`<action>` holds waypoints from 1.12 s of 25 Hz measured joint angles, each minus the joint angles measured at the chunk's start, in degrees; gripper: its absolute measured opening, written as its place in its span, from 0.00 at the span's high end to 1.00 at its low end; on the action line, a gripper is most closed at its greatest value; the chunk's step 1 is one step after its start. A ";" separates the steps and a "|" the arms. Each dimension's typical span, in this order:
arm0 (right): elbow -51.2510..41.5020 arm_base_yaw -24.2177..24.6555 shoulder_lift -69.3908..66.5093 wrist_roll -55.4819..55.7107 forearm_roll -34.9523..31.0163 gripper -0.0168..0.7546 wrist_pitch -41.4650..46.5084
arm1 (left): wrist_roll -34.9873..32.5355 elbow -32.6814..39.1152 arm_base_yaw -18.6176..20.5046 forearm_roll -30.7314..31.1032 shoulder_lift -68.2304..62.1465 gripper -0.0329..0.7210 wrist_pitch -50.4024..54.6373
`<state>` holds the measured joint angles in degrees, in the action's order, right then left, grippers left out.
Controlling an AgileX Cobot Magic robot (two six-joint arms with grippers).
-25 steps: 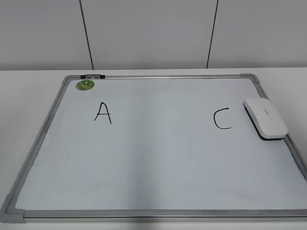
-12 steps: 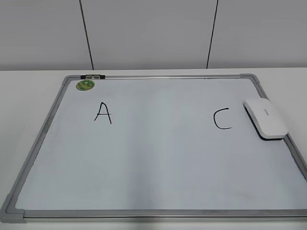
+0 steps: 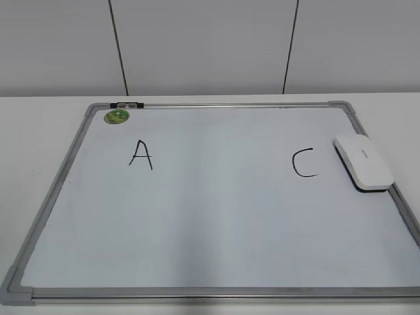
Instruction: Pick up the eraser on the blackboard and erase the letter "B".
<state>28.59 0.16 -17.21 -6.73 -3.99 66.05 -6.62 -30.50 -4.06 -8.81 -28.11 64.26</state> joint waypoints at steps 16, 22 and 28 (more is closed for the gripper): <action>-0.13 0.00 0.00 0.21 0.33 0.23 -0.63 | 0.00 0.69 0.00 0.35 0.00 0.45 -1.95; -0.13 0.00 0.00 0.21 0.37 0.23 -0.63 | 0.00 0.69 0.00 0.35 0.63 0.45 -2.07; -0.13 0.00 2.84 0.31 0.37 0.23 -0.63 | 0.00 0.77 0.47 0.35 8.10 0.45 -2.07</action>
<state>28.45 0.16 -14.37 -6.42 -3.62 65.42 -6.62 -29.73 -3.59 -8.46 -20.00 62.19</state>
